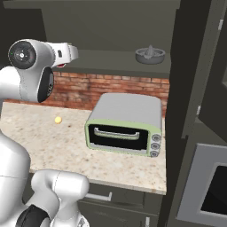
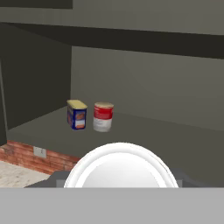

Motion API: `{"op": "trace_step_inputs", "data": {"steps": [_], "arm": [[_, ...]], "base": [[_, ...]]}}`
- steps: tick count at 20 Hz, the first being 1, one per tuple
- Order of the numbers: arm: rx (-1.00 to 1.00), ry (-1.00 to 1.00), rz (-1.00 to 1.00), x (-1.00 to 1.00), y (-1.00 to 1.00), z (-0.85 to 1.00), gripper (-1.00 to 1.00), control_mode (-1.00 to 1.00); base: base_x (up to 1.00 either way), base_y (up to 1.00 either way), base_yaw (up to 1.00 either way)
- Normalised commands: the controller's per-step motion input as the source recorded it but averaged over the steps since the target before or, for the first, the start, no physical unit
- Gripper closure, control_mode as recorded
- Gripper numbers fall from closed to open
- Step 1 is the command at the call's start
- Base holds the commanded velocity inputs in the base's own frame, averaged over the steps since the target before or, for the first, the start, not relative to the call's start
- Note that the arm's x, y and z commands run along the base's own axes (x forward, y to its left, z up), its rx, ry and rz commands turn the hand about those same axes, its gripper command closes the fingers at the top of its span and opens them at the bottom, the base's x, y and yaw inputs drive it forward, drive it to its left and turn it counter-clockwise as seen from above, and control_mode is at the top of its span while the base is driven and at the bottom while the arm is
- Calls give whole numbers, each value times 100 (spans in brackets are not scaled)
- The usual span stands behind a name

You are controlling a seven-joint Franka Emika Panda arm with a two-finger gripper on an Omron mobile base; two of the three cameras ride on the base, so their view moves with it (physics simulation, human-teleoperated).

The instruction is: Pick the cans from the counter and place them in their designated side in the cabinet.

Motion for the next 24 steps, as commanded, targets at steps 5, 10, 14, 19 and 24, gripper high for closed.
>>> {"op": "trace_step_inputs", "data": {"steps": [5, 10, 14, 19, 24], "arm": [[-1, 0, 0, 21, 6, -6, 100, -100], [-1, 0, 0, 22, 0, -5, 100, -100], [-2, 0, 0, 22, 0, -5, 100, -100], [-2, 0, 0, 22, 0, -5, 100, -100], [-1, 1, 0, 24, 0, -5, 100, -100]], "base": [[0, 0, 0], [0, 0, 0], [0, 0, 0], [0, 0, 0], [0, 0, 0]]}}
